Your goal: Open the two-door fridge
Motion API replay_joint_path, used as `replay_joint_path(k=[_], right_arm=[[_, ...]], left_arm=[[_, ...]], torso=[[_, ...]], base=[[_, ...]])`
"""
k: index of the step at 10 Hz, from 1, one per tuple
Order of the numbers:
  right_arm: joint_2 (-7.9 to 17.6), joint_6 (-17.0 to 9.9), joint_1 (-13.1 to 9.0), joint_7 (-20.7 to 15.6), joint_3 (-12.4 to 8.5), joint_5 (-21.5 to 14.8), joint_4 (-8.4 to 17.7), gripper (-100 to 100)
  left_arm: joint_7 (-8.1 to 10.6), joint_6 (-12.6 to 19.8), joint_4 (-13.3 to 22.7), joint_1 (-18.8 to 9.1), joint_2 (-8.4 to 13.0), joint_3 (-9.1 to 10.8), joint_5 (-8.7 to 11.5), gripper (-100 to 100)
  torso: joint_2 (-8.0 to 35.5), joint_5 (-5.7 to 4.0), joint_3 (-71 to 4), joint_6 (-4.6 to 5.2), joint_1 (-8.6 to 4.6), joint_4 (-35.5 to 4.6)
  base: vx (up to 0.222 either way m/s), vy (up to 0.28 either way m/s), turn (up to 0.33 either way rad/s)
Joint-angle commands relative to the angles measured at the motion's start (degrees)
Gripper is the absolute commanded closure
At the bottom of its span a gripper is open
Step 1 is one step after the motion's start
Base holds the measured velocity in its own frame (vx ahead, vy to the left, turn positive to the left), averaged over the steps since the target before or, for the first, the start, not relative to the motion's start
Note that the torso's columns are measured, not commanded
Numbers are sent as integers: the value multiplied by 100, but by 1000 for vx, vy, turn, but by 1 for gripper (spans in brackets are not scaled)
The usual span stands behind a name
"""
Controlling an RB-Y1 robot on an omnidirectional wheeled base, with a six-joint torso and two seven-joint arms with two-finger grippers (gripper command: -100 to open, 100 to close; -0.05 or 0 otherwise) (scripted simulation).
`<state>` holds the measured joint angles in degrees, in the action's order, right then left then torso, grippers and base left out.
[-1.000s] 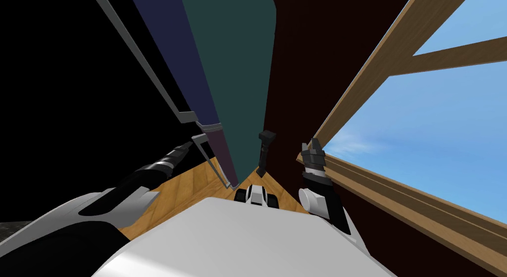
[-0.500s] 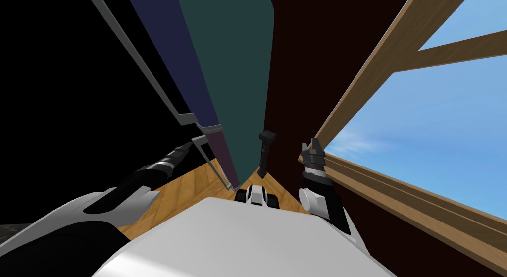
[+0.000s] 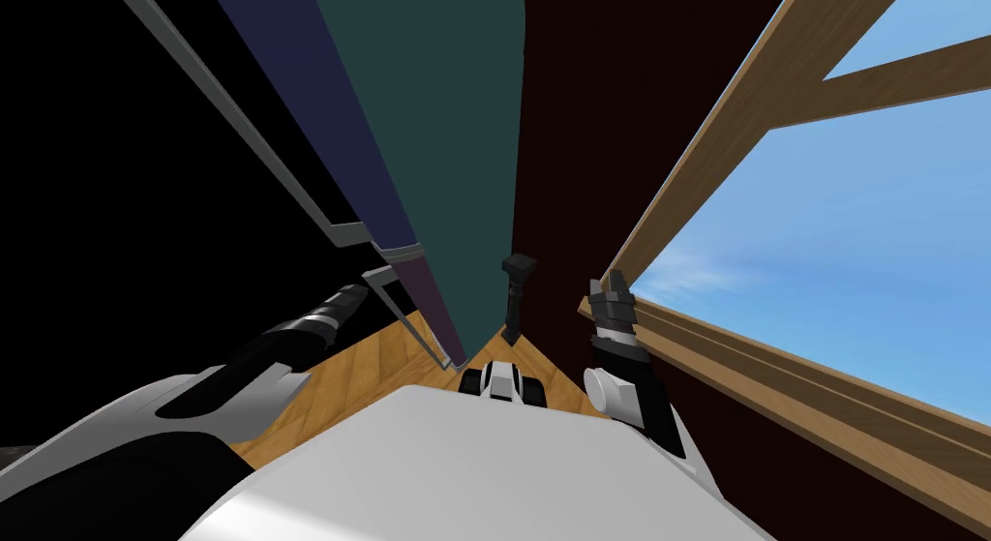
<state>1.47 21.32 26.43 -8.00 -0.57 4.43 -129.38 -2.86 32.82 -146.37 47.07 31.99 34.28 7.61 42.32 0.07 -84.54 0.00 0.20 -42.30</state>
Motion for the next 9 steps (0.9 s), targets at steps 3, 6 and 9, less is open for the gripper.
replay_joint_path(k=[3, 6, 9], right_arm=[[0, 0, 0, 0, 0, 0, 0, 0], [0, 0, 0, 0, 0, 0, 0, 0], [0, 0, 0, 0, 0, 0, 0, 0]], left_arm=[[-94, -153, 548, -194, -83, -124, -173, -100], [-224, -378, 899, -398, -148, -227, -381, -100], [-328, -550, 1286, -552, -193, -303, -545, -100]], torso=[[-4, -8, -3, 1, -22, 1], [-20, -29, -13, 35, -97, 9], [-30, -6, -8, 60, -120, 33]], base=[[-8, -33, 7], [-13, -65, -5], [-10, -74, 2]])
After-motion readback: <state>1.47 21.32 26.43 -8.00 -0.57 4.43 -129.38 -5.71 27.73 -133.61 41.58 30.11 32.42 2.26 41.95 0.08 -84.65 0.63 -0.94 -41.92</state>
